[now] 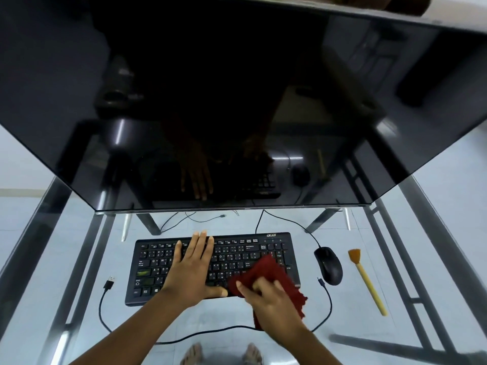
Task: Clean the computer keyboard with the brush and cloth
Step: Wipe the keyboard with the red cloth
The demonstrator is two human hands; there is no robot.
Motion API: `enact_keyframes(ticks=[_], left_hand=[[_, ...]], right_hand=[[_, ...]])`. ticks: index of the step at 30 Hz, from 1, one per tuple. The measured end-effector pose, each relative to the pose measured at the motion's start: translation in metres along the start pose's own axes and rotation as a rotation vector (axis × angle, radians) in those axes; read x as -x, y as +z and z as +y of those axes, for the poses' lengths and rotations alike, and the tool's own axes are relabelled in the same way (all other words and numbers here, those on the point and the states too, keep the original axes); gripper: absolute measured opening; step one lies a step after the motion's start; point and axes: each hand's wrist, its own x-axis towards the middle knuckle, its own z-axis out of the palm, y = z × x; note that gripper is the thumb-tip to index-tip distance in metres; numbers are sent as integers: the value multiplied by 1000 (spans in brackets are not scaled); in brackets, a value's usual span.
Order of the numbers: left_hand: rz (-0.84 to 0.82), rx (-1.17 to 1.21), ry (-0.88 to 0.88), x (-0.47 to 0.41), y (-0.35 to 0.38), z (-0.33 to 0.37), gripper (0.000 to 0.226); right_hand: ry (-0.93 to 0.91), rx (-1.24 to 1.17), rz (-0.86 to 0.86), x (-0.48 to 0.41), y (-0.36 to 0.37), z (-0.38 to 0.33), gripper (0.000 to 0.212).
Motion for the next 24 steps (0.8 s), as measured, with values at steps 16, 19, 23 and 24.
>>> enact_keyframes(ticks=[16,19,23,24], left_hand=[[18,7,24,2,2,-2,133],[25,6,14,1,2,-1,132],[40,-27,24,0,4,-3,134],[46,-39,24,-1,4,-4,133]], right_hand=[[595,-164,257,-41,-10,35,20],[353,50,204,-55,10,14,33],[370,-76,195,-72,-6,11,21],[512,-85,205,-76,-8,19,26]])
